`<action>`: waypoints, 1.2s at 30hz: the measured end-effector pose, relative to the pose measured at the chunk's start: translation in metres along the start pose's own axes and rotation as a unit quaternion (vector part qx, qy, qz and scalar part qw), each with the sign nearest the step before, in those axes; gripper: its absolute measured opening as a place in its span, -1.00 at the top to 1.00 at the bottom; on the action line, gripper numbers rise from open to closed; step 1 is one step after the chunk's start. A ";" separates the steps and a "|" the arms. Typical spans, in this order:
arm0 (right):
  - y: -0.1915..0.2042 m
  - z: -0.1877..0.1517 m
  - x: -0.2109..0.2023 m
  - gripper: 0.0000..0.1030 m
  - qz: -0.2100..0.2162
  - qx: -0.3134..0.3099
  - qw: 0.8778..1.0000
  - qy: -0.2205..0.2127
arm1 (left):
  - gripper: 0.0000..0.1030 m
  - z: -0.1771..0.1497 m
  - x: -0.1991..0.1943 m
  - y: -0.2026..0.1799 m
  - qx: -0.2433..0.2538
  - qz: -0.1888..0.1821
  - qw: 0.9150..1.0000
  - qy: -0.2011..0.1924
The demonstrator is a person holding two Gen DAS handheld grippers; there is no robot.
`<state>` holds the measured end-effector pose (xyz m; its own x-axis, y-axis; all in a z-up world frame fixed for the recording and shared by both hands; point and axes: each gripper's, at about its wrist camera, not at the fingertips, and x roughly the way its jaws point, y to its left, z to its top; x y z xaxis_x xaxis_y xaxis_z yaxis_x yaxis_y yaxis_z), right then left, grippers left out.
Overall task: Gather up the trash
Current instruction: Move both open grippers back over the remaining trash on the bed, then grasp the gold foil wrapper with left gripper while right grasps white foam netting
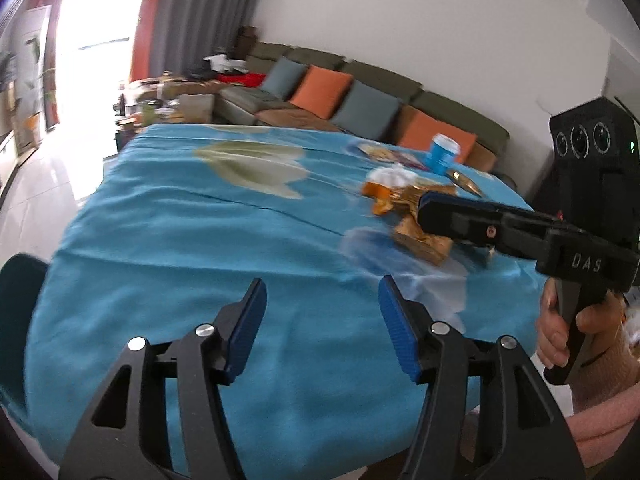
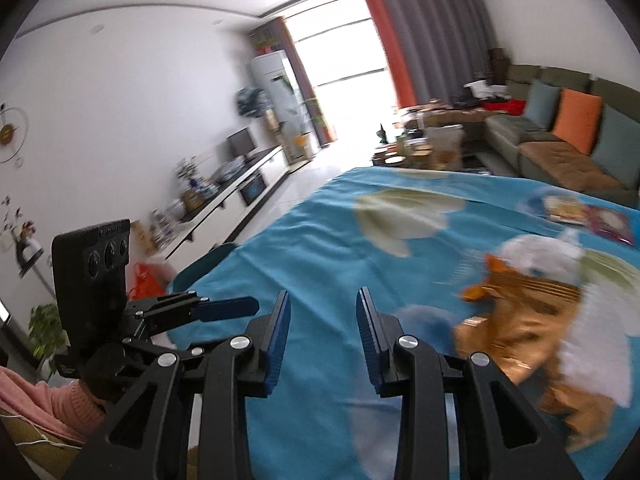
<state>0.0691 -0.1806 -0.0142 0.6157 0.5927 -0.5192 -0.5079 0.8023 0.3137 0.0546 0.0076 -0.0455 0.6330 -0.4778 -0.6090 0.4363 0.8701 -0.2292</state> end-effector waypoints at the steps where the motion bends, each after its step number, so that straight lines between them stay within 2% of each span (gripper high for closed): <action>1: -0.004 -0.001 -0.004 0.38 -0.005 0.004 1.000 -0.003 | -0.12 0.001 0.006 -0.004 0.005 -0.004 1.000 0.004; 12: -0.064 -0.013 -0.054 0.36 -0.077 0.051 0.995 -0.034 | -0.12 0.020 0.064 -0.044 0.019 -0.053 0.997 0.051; 21: -0.103 -0.020 -0.075 0.21 -0.123 0.088 0.987 -0.045 | -0.11 0.036 0.097 -0.057 0.012 -0.054 0.995 0.080; 31: -0.142 -0.032 -0.075 0.07 -0.129 0.145 0.981 -0.028 | -0.09 0.042 0.127 -0.061 0.006 -0.048 0.992 0.114; 36: -0.151 -0.034 -0.068 0.00 -0.123 0.156 0.980 -0.019 | -0.09 0.046 0.135 -0.062 0.001 -0.057 0.991 0.120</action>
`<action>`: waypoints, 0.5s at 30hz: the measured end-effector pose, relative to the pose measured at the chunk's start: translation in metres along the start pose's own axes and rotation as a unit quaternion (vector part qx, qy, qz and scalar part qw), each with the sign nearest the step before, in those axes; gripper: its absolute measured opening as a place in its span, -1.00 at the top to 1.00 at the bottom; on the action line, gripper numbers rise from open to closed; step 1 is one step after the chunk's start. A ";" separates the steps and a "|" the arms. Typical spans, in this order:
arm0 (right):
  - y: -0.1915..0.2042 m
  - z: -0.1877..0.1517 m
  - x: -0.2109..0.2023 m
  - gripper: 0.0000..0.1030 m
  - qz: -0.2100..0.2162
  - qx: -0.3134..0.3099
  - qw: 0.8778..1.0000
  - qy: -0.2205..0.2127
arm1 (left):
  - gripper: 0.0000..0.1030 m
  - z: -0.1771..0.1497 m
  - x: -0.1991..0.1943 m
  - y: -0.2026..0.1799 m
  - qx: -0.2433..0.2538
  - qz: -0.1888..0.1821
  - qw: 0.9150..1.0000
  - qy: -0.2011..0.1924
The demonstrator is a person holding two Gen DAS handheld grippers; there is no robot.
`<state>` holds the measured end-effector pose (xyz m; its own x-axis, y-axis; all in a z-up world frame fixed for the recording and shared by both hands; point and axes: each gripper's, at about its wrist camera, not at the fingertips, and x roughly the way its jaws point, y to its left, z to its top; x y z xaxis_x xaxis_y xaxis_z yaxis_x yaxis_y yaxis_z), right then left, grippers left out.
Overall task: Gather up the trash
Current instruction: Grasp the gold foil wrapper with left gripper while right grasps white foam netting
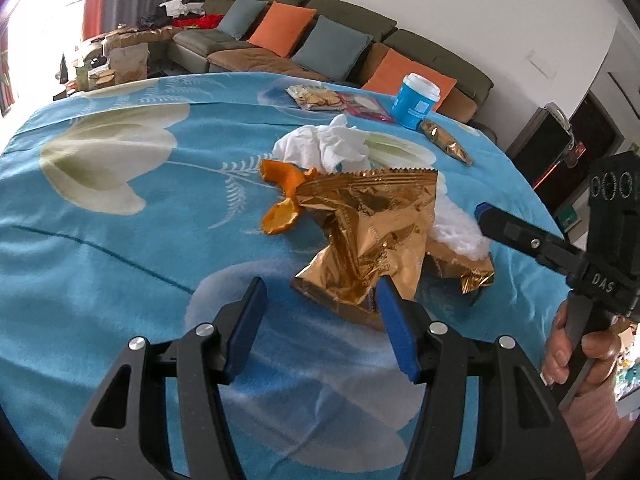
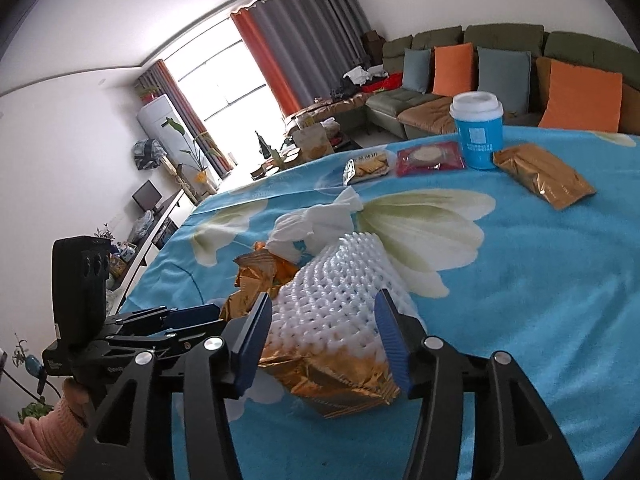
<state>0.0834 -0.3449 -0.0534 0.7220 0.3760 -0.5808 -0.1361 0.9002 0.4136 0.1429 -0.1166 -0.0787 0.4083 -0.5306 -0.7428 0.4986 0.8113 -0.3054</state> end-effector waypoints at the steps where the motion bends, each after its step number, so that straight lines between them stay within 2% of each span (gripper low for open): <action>1: 0.000 0.001 0.001 -0.01 0.002 0.001 1.000 0.002 | -0.09 0.001 0.002 0.000 0.000 -0.002 1.000 0.002; 7: -0.007 0.000 0.009 -0.08 0.010 0.012 1.000 0.015 | 0.18 0.001 0.007 -0.007 0.010 -0.017 1.000 0.009; 15: -0.008 0.000 0.012 -0.05 0.019 0.021 0.999 0.024 | 0.27 -0.004 0.000 -0.011 0.020 -0.018 1.000 0.000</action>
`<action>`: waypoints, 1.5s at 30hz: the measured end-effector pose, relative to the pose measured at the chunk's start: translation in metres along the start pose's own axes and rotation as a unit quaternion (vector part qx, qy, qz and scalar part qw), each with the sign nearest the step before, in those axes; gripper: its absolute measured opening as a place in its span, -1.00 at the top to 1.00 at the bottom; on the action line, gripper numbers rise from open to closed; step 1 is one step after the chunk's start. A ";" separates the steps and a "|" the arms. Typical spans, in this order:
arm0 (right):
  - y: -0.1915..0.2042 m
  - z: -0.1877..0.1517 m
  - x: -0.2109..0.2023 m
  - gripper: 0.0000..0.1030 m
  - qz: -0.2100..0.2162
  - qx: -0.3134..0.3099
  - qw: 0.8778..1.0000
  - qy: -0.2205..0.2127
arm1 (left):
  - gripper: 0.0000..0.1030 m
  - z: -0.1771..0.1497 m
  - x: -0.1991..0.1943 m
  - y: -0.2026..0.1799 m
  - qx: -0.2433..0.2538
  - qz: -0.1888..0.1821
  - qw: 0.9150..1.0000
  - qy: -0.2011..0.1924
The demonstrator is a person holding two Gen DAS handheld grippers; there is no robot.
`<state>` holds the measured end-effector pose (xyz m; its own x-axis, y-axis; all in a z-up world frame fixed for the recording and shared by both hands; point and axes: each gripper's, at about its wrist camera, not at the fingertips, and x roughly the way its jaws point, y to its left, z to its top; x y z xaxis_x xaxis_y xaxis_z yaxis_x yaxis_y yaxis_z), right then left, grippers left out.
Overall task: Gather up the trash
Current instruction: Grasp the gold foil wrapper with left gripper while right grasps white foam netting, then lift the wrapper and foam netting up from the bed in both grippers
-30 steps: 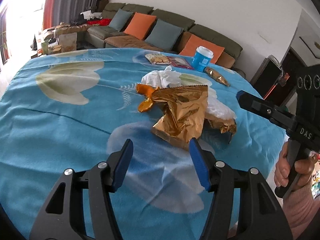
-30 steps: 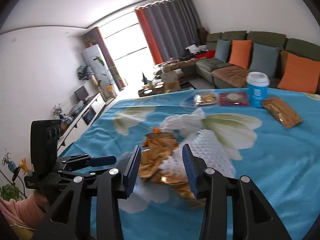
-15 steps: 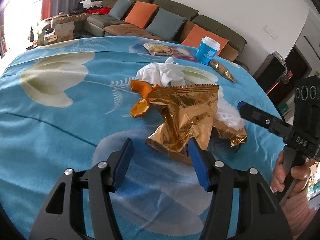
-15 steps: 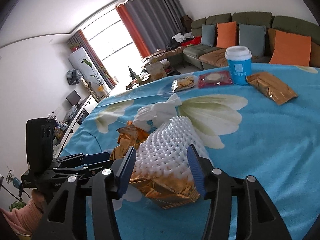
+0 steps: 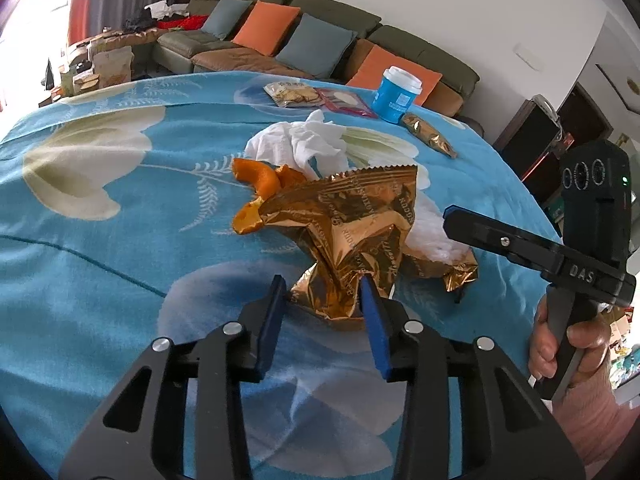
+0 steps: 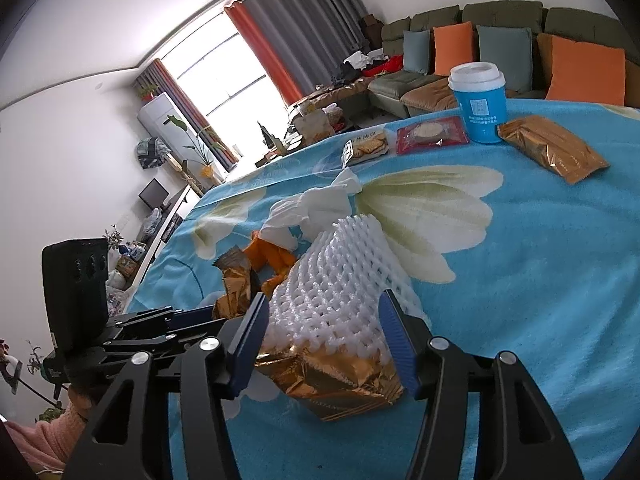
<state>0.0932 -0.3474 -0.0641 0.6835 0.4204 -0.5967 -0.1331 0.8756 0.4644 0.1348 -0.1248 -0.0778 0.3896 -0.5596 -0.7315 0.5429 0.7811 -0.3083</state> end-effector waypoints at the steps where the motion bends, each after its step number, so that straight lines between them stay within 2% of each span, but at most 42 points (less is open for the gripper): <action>1: 0.000 0.000 0.000 -0.04 -0.001 0.000 1.000 0.001 | 0.28 -0.001 -0.002 0.000 0.001 0.000 1.000 -0.001; 15: -0.001 0.003 0.014 -0.05 -0.018 0.004 1.000 0.023 | 0.29 -0.018 -0.045 0.008 0.012 0.020 0.999 -0.047; 16: 0.000 0.002 0.015 0.00 -0.018 0.003 1.000 0.025 | 0.29 -0.019 -0.048 0.010 0.010 0.022 0.999 -0.049; 17: 0.000 0.002 0.017 0.13 -0.017 0.003 0.999 0.029 | 0.29 -0.021 -0.050 0.012 0.008 0.023 0.998 -0.050; 19: -0.001 0.001 0.018 0.22 -0.015 0.003 0.999 0.036 | 0.29 -0.024 -0.054 0.017 0.002 0.025 0.998 -0.052; 23: -0.001 0.000 0.016 0.64 -0.007 0.002 0.999 0.038 | 0.29 -0.030 -0.060 0.025 -0.009 0.026 0.998 -0.056; 30: 0.010 0.001 0.010 0.85 -0.008 -0.009 1.000 0.025 | 0.29 -0.042 -0.075 0.036 -0.018 0.032 0.997 -0.064; 31: 0.012 0.001 0.007 0.94 -0.005 -0.009 1.000 0.020 | 0.32 -0.045 -0.078 0.038 -0.019 0.035 0.997 -0.067; 41: 0.028 0.008 -0.015 0.98 0.006 -0.021 1.000 -0.015 | 0.32 -0.060 -0.104 0.053 -0.027 0.051 0.995 -0.082; 45: 0.030 0.012 -0.019 0.92 -0.017 -0.029 0.999 -0.025 | 0.32 -0.065 -0.112 0.059 -0.034 0.055 0.994 -0.088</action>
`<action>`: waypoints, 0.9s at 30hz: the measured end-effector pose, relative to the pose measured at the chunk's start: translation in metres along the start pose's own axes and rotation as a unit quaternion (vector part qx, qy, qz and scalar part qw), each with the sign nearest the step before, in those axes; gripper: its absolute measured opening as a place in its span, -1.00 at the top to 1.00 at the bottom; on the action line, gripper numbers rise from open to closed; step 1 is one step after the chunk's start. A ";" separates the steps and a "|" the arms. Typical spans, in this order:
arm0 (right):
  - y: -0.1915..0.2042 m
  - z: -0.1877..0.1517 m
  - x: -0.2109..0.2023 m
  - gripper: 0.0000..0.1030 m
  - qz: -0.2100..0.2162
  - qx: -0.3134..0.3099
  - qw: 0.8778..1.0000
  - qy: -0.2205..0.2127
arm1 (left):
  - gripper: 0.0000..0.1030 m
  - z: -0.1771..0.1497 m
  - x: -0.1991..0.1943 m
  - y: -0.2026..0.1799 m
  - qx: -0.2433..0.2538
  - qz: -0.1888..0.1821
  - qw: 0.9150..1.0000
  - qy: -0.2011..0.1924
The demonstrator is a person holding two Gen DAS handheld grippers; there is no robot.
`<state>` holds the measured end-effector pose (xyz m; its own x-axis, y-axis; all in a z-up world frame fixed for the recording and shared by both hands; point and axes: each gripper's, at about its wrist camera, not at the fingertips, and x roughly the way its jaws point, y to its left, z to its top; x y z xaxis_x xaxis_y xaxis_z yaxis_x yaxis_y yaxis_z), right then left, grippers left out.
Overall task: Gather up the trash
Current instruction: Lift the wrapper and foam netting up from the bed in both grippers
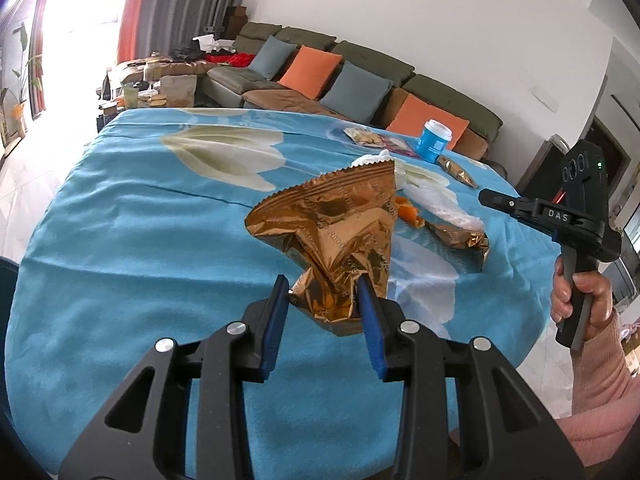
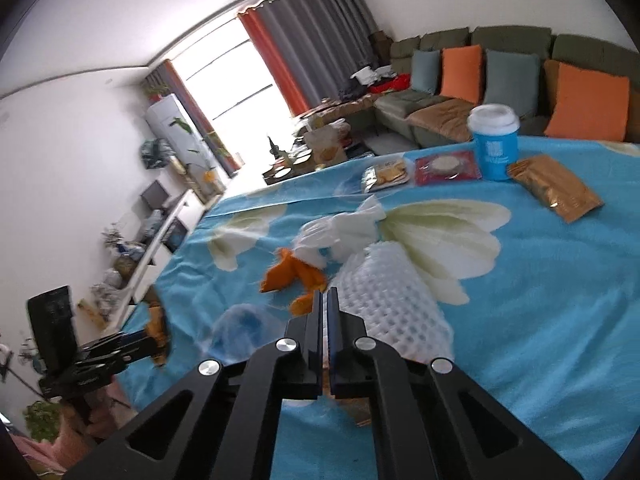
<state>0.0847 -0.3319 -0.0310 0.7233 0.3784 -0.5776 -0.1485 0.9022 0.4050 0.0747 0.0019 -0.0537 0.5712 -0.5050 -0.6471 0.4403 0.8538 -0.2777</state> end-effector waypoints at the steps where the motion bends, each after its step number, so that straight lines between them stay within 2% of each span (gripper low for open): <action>1: -0.005 0.001 0.002 0.85 -0.014 0.008 1.000 0.001 | 0.32 0.000 -0.001 0.001 -0.001 0.002 1.000 -0.001; 3: -0.014 0.000 0.005 0.65 -0.025 0.021 0.999 0.006 | 0.32 -0.002 -0.002 0.004 -0.004 0.005 1.000 -0.002; 5: -0.026 -0.003 0.011 0.24 -0.046 0.036 0.998 0.014 | 0.32 -0.005 -0.005 0.006 -0.007 0.006 1.000 -0.002; 9: -0.041 -0.008 0.026 0.19 -0.065 0.048 0.996 0.039 | 0.32 -0.007 -0.006 0.009 -0.010 0.008 1.000 -0.001; 11: -0.042 -0.010 0.030 0.10 -0.069 0.048 0.995 0.045 | 0.32 -0.009 -0.007 0.010 -0.011 0.009 1.000 0.000; 14: -0.042 -0.011 0.033 0.10 -0.074 0.043 0.995 0.048 | 0.32 -0.010 -0.007 0.012 -0.014 0.010 1.000 0.003; 15: -0.041 -0.011 0.034 0.11 -0.074 0.041 0.995 0.050 | 0.32 -0.011 -0.007 0.013 -0.015 0.010 1.000 0.004; 17: -0.041 -0.011 0.035 0.52 -0.083 0.030 0.995 0.056 | 0.32 -0.012 -0.006 0.014 -0.018 0.011 1.000 0.005; 20: -0.047 -0.012 0.036 0.74 -0.072 0.040 0.995 0.058 | 0.32 -0.014 -0.007 0.015 -0.021 0.010 1.000 0.006; 23: -0.050 -0.012 0.034 0.82 -0.065 0.045 0.995 0.056 | 0.32 -0.015 -0.007 0.017 -0.023 0.011 1.000 0.007; 27: -0.044 -0.011 0.027 0.83 -0.053 0.041 0.997 0.039 | 0.32 -0.015 -0.010 0.019 -0.023 0.014 1.000 0.004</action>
<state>0.1033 -0.3591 -0.0716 0.6766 0.2993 -0.6728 -0.0153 0.9192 0.3935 0.0669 0.0253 -0.0638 0.5768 -0.4796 -0.6613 0.3914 0.8728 -0.2916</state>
